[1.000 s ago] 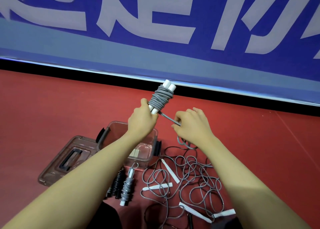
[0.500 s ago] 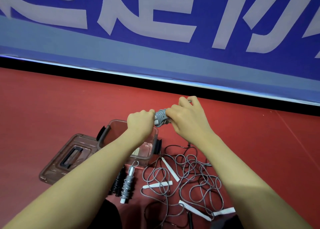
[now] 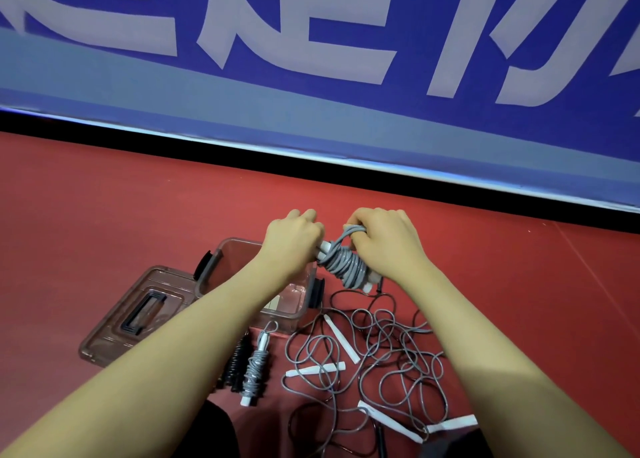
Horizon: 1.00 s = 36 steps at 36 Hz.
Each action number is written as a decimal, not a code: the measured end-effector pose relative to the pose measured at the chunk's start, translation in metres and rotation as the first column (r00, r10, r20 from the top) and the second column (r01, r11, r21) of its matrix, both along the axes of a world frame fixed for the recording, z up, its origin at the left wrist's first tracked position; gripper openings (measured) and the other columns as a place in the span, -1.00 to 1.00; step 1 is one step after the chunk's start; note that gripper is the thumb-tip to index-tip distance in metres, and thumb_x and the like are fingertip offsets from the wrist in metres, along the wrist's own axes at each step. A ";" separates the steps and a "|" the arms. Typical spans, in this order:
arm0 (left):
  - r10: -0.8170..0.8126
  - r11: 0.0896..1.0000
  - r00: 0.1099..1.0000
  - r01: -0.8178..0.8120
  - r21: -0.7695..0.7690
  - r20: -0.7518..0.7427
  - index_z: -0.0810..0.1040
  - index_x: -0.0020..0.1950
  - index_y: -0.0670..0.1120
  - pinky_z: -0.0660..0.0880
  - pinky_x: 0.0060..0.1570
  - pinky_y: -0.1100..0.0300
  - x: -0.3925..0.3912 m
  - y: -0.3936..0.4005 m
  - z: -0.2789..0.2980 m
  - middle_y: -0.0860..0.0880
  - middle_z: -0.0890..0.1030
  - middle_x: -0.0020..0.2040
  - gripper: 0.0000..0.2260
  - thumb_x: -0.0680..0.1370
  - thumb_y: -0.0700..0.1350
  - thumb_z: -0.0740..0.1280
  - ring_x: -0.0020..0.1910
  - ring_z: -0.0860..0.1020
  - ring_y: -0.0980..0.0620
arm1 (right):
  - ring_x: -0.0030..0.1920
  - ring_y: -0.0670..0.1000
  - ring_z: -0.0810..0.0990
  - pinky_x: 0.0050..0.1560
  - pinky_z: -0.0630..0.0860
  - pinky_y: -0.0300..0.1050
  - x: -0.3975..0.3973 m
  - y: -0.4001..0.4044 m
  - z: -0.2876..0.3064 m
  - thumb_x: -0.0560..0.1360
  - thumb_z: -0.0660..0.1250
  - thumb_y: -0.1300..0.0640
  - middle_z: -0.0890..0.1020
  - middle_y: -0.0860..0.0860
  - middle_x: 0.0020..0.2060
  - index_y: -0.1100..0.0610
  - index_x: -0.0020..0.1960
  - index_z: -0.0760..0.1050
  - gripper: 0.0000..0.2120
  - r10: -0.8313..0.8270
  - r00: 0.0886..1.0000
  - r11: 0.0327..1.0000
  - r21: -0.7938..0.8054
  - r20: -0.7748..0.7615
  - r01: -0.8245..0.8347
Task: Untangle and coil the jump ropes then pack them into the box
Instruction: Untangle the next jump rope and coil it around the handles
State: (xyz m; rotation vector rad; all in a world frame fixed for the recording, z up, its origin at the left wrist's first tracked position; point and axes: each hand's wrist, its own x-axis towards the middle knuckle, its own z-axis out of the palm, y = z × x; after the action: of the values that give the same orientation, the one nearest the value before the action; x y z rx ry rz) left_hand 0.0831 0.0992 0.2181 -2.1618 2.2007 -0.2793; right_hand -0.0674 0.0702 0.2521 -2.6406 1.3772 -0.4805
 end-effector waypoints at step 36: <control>-0.173 0.933 0.281 -0.260 -0.248 -0.944 0.29 0.10 0.00 0.30 -0.40 0.21 -0.018 0.005 0.015 0.05 0.51 -0.34 -0.73 0.49 -0.21 0.29 -0.43 0.40 0.11 | -0.03 0.18 0.45 -0.06 0.16 -0.09 -0.004 -0.002 -0.004 0.52 0.28 0.02 0.34 0.04 -0.29 0.15 -0.12 0.54 -0.80 -0.039 0.999 0.986 -0.162 0.020 0.042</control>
State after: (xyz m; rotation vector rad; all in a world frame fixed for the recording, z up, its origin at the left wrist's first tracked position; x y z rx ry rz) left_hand 0.0655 0.1043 0.2330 -3.1293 2.6739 1.1071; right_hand -0.0712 0.0682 0.2482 -2.7324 1.4476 -0.6441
